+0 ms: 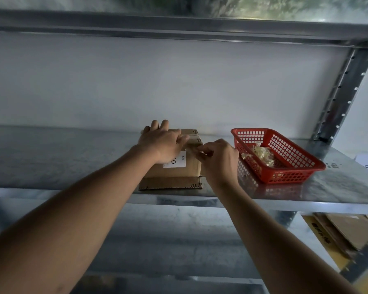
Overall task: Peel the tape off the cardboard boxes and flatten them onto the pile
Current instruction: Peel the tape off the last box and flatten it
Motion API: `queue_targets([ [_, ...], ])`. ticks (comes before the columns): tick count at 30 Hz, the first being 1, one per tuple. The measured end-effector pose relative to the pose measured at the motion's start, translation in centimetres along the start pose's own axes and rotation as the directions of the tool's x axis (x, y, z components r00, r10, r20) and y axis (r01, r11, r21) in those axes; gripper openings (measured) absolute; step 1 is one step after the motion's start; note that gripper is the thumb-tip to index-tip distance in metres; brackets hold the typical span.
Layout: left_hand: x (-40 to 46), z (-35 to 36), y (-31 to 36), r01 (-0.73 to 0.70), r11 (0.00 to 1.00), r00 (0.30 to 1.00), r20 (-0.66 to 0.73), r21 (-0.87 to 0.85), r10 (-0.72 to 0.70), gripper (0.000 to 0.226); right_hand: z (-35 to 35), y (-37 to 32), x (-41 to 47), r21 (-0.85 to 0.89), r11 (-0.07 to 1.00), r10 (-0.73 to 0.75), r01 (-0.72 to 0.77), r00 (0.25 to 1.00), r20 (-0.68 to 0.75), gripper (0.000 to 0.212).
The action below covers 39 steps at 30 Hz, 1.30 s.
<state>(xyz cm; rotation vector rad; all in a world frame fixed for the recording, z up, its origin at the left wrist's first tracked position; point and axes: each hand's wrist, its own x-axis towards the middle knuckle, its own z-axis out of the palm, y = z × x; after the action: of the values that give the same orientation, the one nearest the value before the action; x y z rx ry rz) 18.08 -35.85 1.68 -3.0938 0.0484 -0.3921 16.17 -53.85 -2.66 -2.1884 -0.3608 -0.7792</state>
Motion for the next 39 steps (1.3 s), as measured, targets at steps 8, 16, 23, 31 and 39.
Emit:
queue_targets([
  [8, 0.5, -0.5, -0.8, -0.066, 0.997, 0.997, 0.033, -0.032, 0.067, 0.065, 1.0, -1.5, -0.4, -0.069, 0.995, 0.076, -0.072, 0.996, 0.052, 0.029],
  [16, 0.6, -0.1, -1.3, -0.111, 0.994, 0.994, -0.017, -0.008, 0.111, 0.071, 1.8, -1.7, -1.1, 0.062, 0.985, 0.160, -0.160, 0.987, -0.001, 0.004],
  [23, 0.6, 0.0, -1.4, -0.134, 0.991, 0.990, -0.035, -0.006, 0.134, 0.072, 1.1, -1.8, -1.0, 0.043, 0.976, 0.209, -0.213, 0.975, 0.071, 0.008],
  [31, 0.4, 0.1, -1.3, -0.123, 0.992, 0.992, -0.021, -0.007, 0.123, 0.070, 1.1, -2.5, -1.6, 0.112, 0.974, 0.216, -0.197, 0.957, -0.194, 0.010],
  [39, 0.7, -0.4, -0.6, -0.040, 0.996, 0.998, 0.038, -0.074, 0.043, 0.070, 1.4, -1.8, -1.4, 0.001, 0.997, 0.080, -0.080, 0.991, -0.105, 0.018],
])
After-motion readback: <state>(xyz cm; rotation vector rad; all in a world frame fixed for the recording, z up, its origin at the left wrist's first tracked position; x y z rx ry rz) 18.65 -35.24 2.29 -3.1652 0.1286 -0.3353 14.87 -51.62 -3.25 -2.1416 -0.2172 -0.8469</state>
